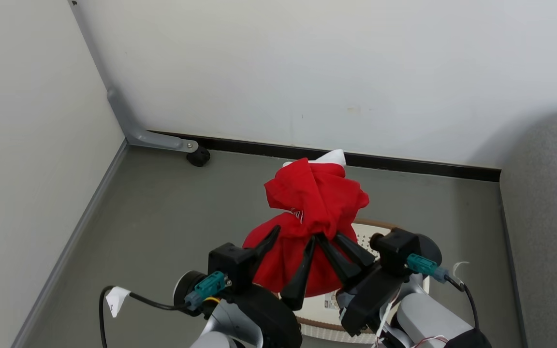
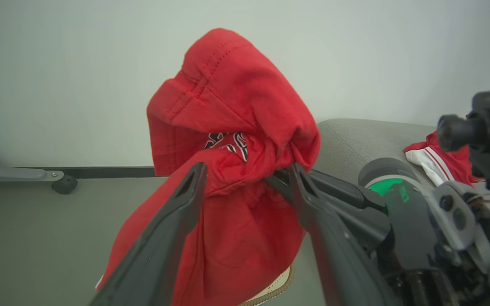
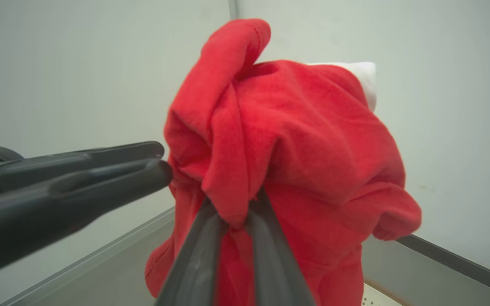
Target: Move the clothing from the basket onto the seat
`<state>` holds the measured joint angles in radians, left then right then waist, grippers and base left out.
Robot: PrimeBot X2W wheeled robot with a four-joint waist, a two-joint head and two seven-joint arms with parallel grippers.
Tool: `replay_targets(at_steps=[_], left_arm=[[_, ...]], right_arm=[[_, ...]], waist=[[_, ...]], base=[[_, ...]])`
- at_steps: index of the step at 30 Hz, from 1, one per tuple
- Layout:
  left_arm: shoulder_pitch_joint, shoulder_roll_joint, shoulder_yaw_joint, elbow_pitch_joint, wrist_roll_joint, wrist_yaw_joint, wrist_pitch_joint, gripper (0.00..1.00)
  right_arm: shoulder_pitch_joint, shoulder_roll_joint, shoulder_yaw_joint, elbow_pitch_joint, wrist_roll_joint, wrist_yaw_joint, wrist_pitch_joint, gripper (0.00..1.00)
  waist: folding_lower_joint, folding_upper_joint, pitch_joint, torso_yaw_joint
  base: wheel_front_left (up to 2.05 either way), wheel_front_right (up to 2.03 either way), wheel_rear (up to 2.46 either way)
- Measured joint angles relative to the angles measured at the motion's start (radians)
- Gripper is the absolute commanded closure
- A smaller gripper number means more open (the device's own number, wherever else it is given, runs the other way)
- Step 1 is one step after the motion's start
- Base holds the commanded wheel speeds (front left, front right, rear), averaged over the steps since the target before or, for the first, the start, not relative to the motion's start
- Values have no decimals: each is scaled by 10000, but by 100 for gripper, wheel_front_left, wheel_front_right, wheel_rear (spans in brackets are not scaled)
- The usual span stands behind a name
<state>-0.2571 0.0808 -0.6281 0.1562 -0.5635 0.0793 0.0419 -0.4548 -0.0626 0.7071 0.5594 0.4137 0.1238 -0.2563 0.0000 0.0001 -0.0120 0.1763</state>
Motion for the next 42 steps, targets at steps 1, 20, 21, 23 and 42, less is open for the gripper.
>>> replay_targets(at_steps=[1,20,21,23,42], left_arm=[[5,6,-23,0,38,0,-4,0],[486,374,56,-8,138,12,-443,0],[507,378,58,-12,138,12,-449,0],[531,385,52,-17,151,12,-451,0],[527,353,-19,-123,180,-2,-527,0]], right_arm=[[37,0,-50,-8,0,0,0,100],[831,-581,-1012,-504,-284,-52,2,100],[858,-617,-1072,-546,-293,-54,2,100],[905,-694,-1177,-596,-364,-98,2,100],[1448,-1193,-2153,-913,-539,-360,2,100]], waist=[[0,0,6,-24],[0,0,132,-1289],[0,0,142,-1385],[0,0,163,-1589],[-1,0,374,-3640]], base=[[0,0,0],[0,0,0],[0,0,0],[0,0,0],[0,0,0]])
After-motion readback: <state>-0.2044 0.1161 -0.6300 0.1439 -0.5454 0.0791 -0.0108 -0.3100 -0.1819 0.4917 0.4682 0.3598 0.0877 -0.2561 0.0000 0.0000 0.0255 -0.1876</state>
